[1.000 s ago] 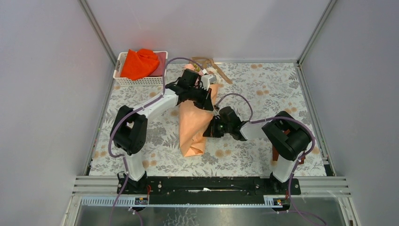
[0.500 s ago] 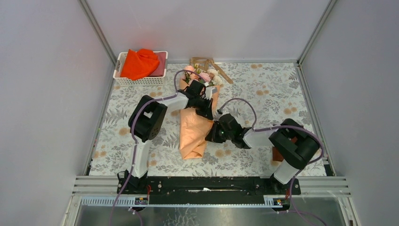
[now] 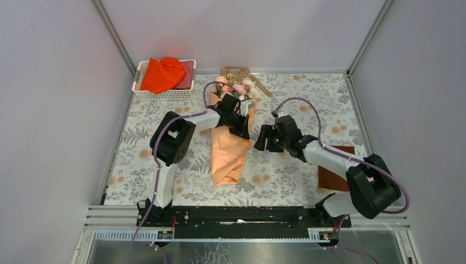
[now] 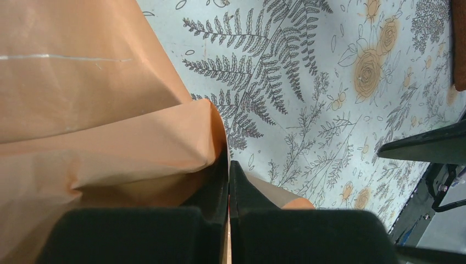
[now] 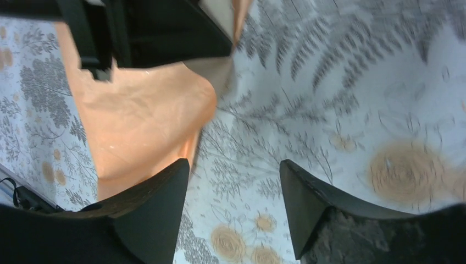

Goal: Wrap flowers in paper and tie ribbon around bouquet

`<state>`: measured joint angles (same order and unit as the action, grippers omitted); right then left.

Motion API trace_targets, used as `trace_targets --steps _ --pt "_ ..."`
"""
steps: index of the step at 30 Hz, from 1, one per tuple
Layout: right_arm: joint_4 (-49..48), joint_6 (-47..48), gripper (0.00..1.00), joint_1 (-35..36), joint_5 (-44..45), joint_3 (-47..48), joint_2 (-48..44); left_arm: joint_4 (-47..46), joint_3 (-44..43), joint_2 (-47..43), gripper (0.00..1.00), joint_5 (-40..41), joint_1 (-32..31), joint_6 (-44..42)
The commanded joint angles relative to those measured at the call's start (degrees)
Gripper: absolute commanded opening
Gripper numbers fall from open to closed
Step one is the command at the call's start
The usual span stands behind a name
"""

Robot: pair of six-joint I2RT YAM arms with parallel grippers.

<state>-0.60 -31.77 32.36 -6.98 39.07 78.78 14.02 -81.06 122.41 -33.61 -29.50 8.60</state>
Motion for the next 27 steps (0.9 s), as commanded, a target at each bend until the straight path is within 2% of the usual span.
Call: trace_targets --steps 1,6,11,16,17,20,23,26,27 --pt "-5.3 5.3 0.71 -0.9 -4.9 6.5 6.4 -1.8 0.8 0.8 0.0 3.3 0.1 -1.9" --pt "-10.3 3.9 0.7 -0.9 -9.7 10.2 15.4 -1.8 0.5 0.7 0.0 3.2 0.1 -1.7" --pt "-14.3 1.8 0.6 -0.9 -13.5 9.5 21.0 -1.7 0.1 1.1 0.0 3.1 0.1 -1.7" --pt "-16.7 -0.8 0.19 -0.9 -13.0 6.4 22.4 -1.4 -0.9 1.1 0.0 2.7 0.1 -1.7" --pt "-16.1 -1.1 0.14 -0.9 -11.4 6.1 22.3 -0.7 -1.1 0.9 0.03 2.3 0.1 -1.8" --pt "-13.4 -1.4 0.05 -1.0 -7.6 5.6 22.1 2.7 -3.5 -0.7 0.29 0.3 0.1 -3.6" --pt "-13.7 -1.7 0.01 -1.2 -7.3 4.9 22.7 8.5 -6.6 -4.1 0.53 -2.2 0.1 -7.5" --pt "-14.4 -2.3 0.0 -1.6 -7.3 4.2 22.9 14.5 -7.5 -9.3 0.67 -4.8 0.1 -13.9" --pt "-14.9 -2.6 0.0 -1.7 -7.5 3.9 22.9 16.5 -7.0 -12.0 0.68 -5.6 0.1 -16.7"
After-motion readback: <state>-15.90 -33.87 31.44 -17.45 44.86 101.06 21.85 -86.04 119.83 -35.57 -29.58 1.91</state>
